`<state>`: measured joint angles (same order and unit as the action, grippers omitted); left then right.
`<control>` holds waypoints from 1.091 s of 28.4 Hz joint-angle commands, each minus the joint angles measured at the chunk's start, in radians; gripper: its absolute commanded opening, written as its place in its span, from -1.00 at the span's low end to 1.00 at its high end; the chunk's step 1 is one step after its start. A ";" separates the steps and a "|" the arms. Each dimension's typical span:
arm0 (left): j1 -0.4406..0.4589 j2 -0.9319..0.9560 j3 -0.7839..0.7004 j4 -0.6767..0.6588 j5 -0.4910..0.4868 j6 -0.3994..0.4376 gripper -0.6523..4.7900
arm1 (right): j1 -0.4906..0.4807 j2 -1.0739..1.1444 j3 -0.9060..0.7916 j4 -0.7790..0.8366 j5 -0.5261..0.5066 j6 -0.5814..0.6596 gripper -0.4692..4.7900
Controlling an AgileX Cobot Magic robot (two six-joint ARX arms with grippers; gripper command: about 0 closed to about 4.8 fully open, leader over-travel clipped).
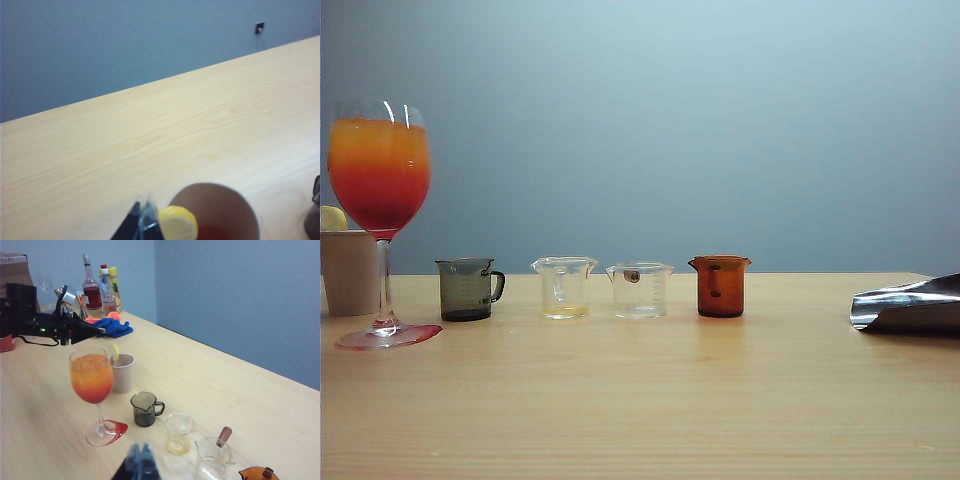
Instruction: Pick up the lemon slice from the paper cup on the left and carefully insert it into the rim of the goblet.
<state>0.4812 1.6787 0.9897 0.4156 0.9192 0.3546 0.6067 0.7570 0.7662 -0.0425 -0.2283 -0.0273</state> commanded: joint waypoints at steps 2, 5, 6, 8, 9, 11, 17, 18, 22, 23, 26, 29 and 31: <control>0.002 0.025 0.008 0.005 0.022 0.060 -0.58 | 0.001 0.000 0.006 0.016 -0.002 0.000 -0.84; 0.002 0.039 0.008 0.007 0.024 0.103 -0.30 | 0.001 0.004 0.006 0.014 -0.002 0.000 -0.84; 0.002 0.047 0.009 0.011 0.024 0.109 -0.21 | 0.001 0.005 0.006 0.013 -0.002 0.000 -0.84; 0.002 0.056 0.011 0.013 0.024 0.103 -0.18 | 0.001 0.008 0.006 0.008 -0.002 0.000 -0.84; 0.003 0.065 0.021 0.005 0.026 0.093 -0.17 | 0.001 0.011 0.006 0.003 -0.002 0.000 -0.84; 0.003 0.078 0.040 -0.001 0.043 0.079 -0.04 | 0.001 0.016 0.006 -0.010 -0.002 0.000 -0.84; 0.002 0.154 0.155 -0.041 0.136 0.075 0.31 | 0.001 0.018 0.006 -0.034 0.008 0.000 -0.84; 0.002 0.162 0.165 -0.042 0.151 0.074 0.31 | 0.000 0.018 0.006 -0.035 0.012 0.000 -0.84; 0.002 0.196 0.197 -0.055 0.207 0.083 0.31 | 0.000 0.029 0.006 -0.036 0.017 0.000 -0.84; 0.002 0.205 0.202 -0.056 0.211 0.083 0.31 | 0.000 0.030 0.006 -0.036 0.017 0.000 -0.84; 0.002 0.233 0.218 -0.063 0.225 0.082 0.31 | 0.000 0.037 0.006 -0.037 0.016 0.000 -0.84; 0.002 0.256 0.227 -0.061 0.228 0.083 0.31 | 0.000 0.042 0.006 -0.035 0.018 0.000 -0.84; 0.002 0.262 0.227 -0.060 0.225 0.084 0.31 | 0.000 0.043 0.006 -0.036 0.022 0.000 -0.84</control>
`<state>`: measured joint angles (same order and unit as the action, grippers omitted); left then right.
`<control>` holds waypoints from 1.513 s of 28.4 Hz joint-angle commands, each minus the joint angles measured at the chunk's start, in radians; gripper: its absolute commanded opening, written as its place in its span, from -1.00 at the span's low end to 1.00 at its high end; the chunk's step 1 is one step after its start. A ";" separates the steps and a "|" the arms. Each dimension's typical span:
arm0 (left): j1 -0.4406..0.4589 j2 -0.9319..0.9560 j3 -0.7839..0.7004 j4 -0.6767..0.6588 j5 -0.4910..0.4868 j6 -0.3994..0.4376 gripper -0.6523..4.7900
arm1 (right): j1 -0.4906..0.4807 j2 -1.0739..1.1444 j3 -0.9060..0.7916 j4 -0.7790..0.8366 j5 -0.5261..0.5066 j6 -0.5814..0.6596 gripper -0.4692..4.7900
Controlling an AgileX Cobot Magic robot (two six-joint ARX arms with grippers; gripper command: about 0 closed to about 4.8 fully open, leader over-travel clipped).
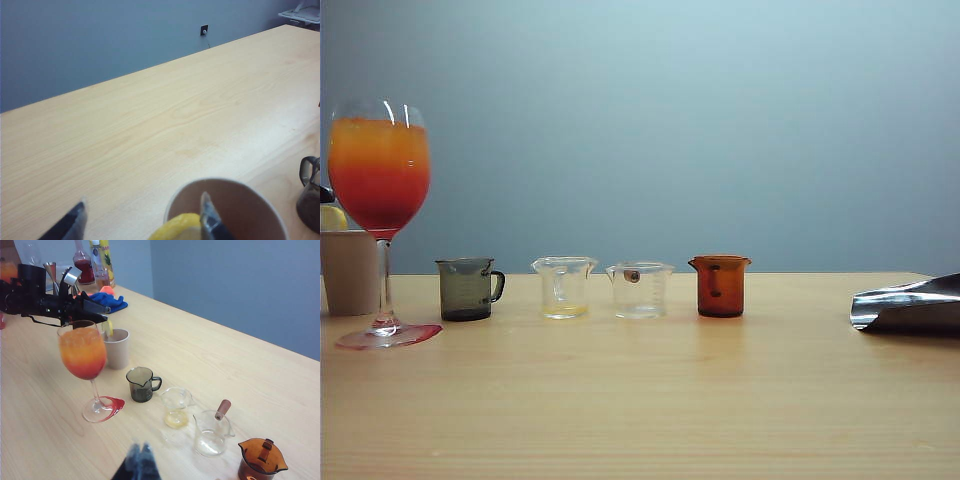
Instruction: Pick up the lemon slice from the paper cup on the left and carefully insert it into the rim of the goblet.
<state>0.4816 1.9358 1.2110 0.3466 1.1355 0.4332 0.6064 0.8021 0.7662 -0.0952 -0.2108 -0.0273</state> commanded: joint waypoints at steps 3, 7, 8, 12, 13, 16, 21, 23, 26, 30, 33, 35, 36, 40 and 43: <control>0.002 0.022 0.012 0.003 0.014 0.005 0.31 | 0.000 -0.002 0.006 0.016 0.009 0.000 -0.84; 0.000 0.042 0.015 -0.012 0.051 0.004 0.27 | -0.001 0.009 0.006 0.016 0.010 0.000 -0.84; 0.000 0.043 0.015 -0.029 0.055 0.004 0.26 | -0.001 0.009 0.006 0.016 0.010 0.000 -0.84; 0.000 0.043 0.015 -0.052 0.055 0.003 0.20 | -0.001 0.009 0.006 0.017 0.010 0.000 -0.84; 0.000 0.043 0.015 -0.055 0.055 0.003 0.10 | -0.001 0.009 0.006 0.017 0.010 0.000 -0.84; 0.000 0.043 0.015 -0.063 0.058 -0.001 -0.03 | -0.001 0.009 0.006 0.017 0.010 0.000 -0.84; 0.000 0.043 0.017 -0.085 0.058 -0.001 -0.03 | -0.001 0.009 0.006 0.017 0.010 0.000 -0.84; 0.000 0.043 0.017 -0.088 0.064 0.000 -0.03 | -0.001 0.009 0.006 0.017 0.010 0.000 -0.84; 0.000 0.043 0.017 -0.087 0.081 0.000 -0.13 | -0.001 0.009 0.006 0.017 0.010 0.000 -0.84; -0.001 0.043 0.017 -0.087 0.081 0.000 -0.31 | -0.001 0.009 0.006 0.017 0.010 0.000 -0.84; 0.000 0.043 0.018 -0.087 0.081 0.000 -0.32 | -0.001 0.009 0.006 0.017 0.010 0.000 -0.84; 0.000 0.042 0.018 -0.087 0.081 0.000 -0.32 | -0.001 0.009 0.006 0.017 0.010 0.000 -0.84; 0.000 0.042 0.018 -0.087 0.081 0.000 -0.32 | -0.001 0.009 0.006 0.017 0.010 -0.001 -0.84; 0.000 0.042 0.020 -0.088 0.080 -0.004 -0.05 | -0.001 0.009 0.006 0.017 0.010 -0.001 -0.84; 0.000 0.042 0.020 -0.087 0.080 -0.004 -0.10 | -0.001 0.009 0.006 0.017 0.010 -0.004 -0.84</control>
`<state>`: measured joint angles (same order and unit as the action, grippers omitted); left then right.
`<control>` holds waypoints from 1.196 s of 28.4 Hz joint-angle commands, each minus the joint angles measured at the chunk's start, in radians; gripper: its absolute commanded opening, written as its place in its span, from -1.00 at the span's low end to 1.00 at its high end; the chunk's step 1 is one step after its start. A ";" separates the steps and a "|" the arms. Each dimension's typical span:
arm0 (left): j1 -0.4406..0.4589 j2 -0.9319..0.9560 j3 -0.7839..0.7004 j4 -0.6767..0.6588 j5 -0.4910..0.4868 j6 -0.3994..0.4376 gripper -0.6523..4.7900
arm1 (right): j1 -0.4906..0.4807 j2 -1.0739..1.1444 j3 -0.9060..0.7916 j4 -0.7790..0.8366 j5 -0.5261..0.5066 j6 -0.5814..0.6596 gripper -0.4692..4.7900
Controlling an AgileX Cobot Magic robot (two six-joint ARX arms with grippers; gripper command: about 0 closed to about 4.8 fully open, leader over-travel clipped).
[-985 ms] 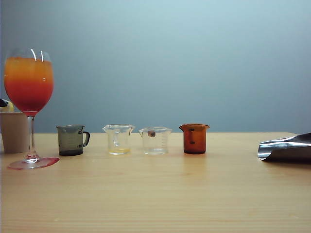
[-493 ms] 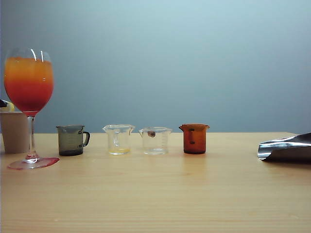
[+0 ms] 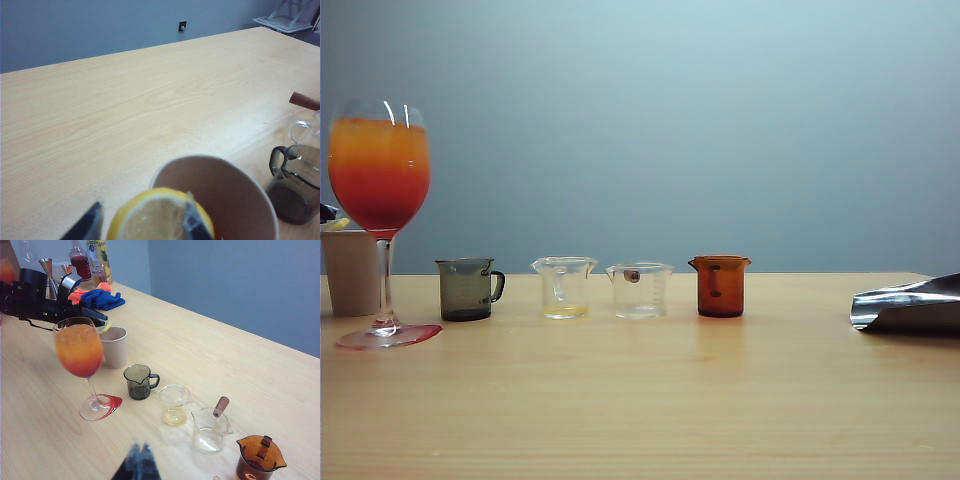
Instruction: Pick up the lemon slice from the paper cup on the left and carefully insert it into the rim of the goblet.
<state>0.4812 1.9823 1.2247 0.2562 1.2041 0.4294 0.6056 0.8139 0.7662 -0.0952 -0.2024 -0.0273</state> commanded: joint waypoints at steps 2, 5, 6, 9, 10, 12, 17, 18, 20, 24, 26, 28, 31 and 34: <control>0.000 -0.004 0.006 0.003 0.012 0.000 -0.10 | 0.000 -0.003 0.006 0.017 0.002 -0.004 -0.84; 0.000 -0.004 0.007 0.003 0.012 -0.012 -0.10 | 0.000 -0.003 0.006 0.018 0.002 -0.004 -0.84; 0.000 -0.004 0.007 0.004 0.012 -0.018 -0.10 | 0.000 -0.003 0.006 0.018 0.002 -0.004 -0.84; 0.000 -0.004 0.007 0.005 0.011 -0.018 -0.10 | 0.000 -0.003 0.006 0.018 0.002 -0.004 -0.84; 0.000 -0.004 0.007 0.007 0.011 -0.018 -0.10 | 0.000 -0.003 0.006 0.018 0.002 -0.004 -0.84; -0.001 -0.004 0.007 0.007 0.012 -0.018 -0.08 | 0.000 -0.003 0.006 0.023 0.002 -0.004 -0.84; -0.008 -0.004 0.007 0.007 0.012 -0.018 -0.07 | 0.000 -0.003 0.006 0.025 0.002 -0.005 -0.84; -0.008 -0.004 0.007 0.007 0.012 -0.018 -0.07 | 0.000 -0.003 0.006 0.025 0.002 -0.005 -0.84; -0.008 -0.004 0.007 0.006 0.011 -0.018 -0.07 | 0.000 -0.003 0.006 0.026 0.002 -0.007 -0.84; -0.006 -0.004 0.008 0.006 -0.026 -0.019 0.32 | 0.000 -0.003 0.008 0.025 0.002 -0.008 -0.84; -0.004 -0.004 0.008 0.006 -0.026 -0.021 0.36 | 0.000 -0.003 0.009 0.025 0.002 -0.007 -0.84; -0.002 -0.004 0.008 0.007 -0.026 -0.038 0.36 | 0.000 -0.003 0.010 0.024 0.002 -0.007 -0.84; 0.007 -0.004 0.008 0.007 -0.025 -0.092 0.36 | 0.000 -0.003 0.010 0.025 0.002 -0.008 -0.84; 0.026 -0.004 0.008 0.009 -0.014 -0.129 0.36 | 0.000 -0.003 0.010 0.025 0.002 -0.007 -0.84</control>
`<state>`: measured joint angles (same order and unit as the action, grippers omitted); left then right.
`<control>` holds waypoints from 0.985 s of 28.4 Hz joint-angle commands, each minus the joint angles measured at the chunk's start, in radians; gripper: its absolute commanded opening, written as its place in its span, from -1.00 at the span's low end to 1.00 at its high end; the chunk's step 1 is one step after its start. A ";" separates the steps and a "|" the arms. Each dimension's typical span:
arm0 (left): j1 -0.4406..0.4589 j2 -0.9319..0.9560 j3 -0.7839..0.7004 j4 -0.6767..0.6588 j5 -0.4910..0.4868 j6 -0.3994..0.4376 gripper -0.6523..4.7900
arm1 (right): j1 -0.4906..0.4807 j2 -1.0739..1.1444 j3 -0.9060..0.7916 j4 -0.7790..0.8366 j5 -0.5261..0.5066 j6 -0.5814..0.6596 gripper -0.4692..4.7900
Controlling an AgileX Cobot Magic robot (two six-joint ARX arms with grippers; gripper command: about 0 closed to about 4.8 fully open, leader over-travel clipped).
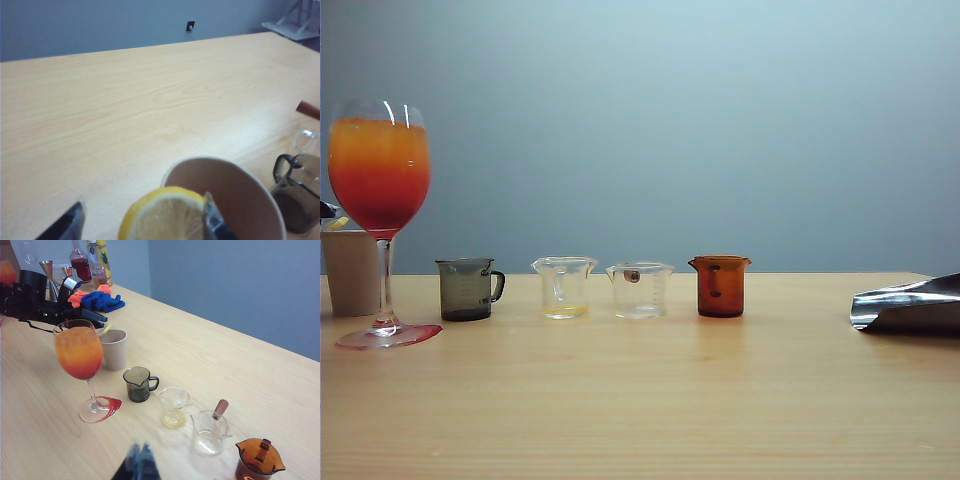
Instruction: Pick up the lemon slice from the paper cup on the left and carefully insert it into the rim of the goblet.
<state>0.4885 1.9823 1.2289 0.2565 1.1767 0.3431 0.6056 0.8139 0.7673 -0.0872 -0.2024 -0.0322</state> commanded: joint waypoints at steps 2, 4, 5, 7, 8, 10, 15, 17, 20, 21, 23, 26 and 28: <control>0.030 -0.004 0.004 0.016 0.016 -0.091 0.36 | 0.000 -0.003 0.008 0.017 0.002 -0.002 -0.84; 0.050 -0.004 0.004 0.024 0.017 -0.177 0.36 | 0.000 -0.003 0.008 0.017 0.002 -0.002 -0.84; 0.061 -0.004 0.004 0.026 0.034 -0.212 0.36 | 0.000 -0.003 0.008 0.017 0.002 -0.002 -0.84; 0.064 -0.004 0.004 0.031 0.076 -0.256 0.36 | 0.000 -0.003 0.008 0.017 0.002 -0.002 -0.84; 0.064 -0.004 0.004 0.031 0.085 -0.264 0.36 | 0.000 -0.003 0.008 0.017 0.002 -0.002 -0.84; 0.063 0.003 0.005 0.034 0.115 -0.304 0.36 | 0.000 -0.003 0.008 0.017 0.002 -0.002 -0.84; 0.063 0.050 0.005 0.037 0.154 -0.385 0.36 | 0.000 -0.003 0.009 0.017 0.001 -0.002 -0.84; 0.063 0.061 0.005 0.038 0.156 -0.386 0.36 | 0.000 -0.003 0.009 0.017 0.001 -0.002 -0.84; 0.063 0.075 0.005 0.049 0.176 -0.406 0.36 | 0.000 -0.003 0.009 0.017 0.001 -0.002 -0.84; 0.063 0.079 0.005 0.056 0.181 -0.422 0.36 | 0.000 -0.003 0.009 0.017 0.001 -0.002 -0.84; 0.063 0.093 0.006 0.090 0.191 -0.462 0.36 | 0.000 -0.003 0.009 0.017 0.001 -0.002 -0.84; 0.063 0.113 0.013 0.135 0.204 -0.519 0.36 | 0.000 -0.003 0.009 0.017 0.001 -0.002 -0.84; 0.057 0.142 0.051 0.145 0.240 -0.575 0.36 | 0.000 -0.003 0.009 0.017 0.002 -0.002 -0.84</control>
<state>0.5484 2.1216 1.2655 0.3828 1.3888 -0.2035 0.6056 0.8139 0.7673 -0.0872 -0.2024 -0.0319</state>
